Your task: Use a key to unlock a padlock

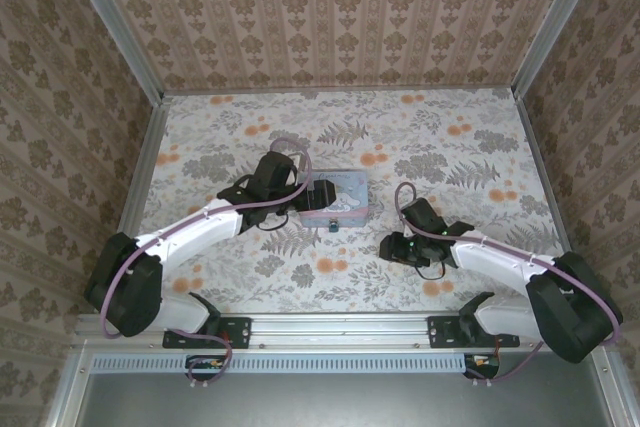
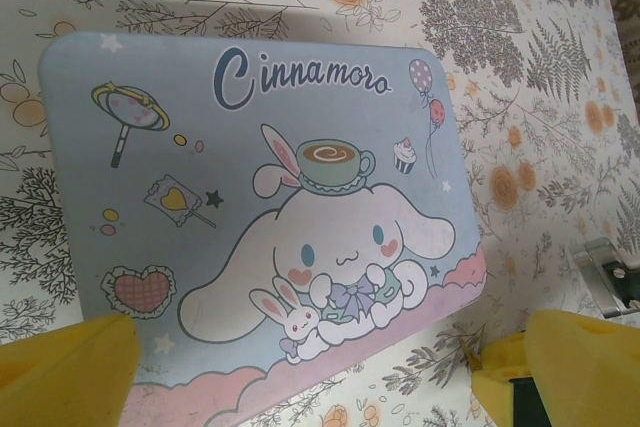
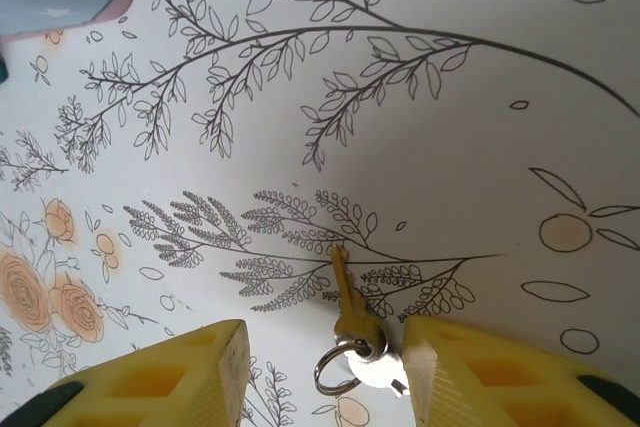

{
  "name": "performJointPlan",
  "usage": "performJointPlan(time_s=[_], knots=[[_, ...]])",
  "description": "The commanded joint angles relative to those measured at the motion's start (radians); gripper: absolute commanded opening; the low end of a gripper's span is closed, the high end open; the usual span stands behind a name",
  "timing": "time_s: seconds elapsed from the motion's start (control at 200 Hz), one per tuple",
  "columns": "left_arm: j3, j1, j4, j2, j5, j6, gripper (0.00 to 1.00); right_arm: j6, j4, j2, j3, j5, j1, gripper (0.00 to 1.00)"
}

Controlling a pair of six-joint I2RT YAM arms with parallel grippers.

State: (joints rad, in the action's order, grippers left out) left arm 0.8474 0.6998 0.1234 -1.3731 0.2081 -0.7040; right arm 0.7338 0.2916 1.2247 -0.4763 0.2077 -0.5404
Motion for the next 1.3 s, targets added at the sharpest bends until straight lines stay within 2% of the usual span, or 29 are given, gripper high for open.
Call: performJointPlan(time_s=[0.0,0.32,0.735,1.035,1.185,1.245,1.295], knots=[[-0.013,0.006,-0.016,0.020,-0.006,-0.012,1.00,-0.001,0.088,0.043,-0.037,-0.072,-0.029,0.46],[-0.013,0.005,-0.003,0.020,-0.012,-0.008,1.00,-0.031,0.166,0.129,-0.114,-0.177,-0.109,0.41],[-0.007,-0.011,0.034,0.029,-0.027,0.004,1.00,-0.023,0.164,0.240,-0.155,-0.223,-0.183,0.35],[-0.022,-0.040,0.059,0.054,-0.027,0.010,1.00,-0.014,0.134,0.277,-0.145,-0.212,-0.188,0.19],[-0.029,-0.060,0.064,0.060,-0.017,0.012,1.00,-0.011,0.120,0.285,-0.143,-0.199,-0.188,0.08],[-0.030,-0.067,0.065,0.063,-0.009,0.013,1.00,-0.013,0.118,0.281,-0.143,-0.191,-0.187,0.00],[-0.030,-0.072,0.066,0.066,-0.006,0.014,1.00,-0.011,0.114,0.275,-0.142,-0.187,-0.187,0.00]])
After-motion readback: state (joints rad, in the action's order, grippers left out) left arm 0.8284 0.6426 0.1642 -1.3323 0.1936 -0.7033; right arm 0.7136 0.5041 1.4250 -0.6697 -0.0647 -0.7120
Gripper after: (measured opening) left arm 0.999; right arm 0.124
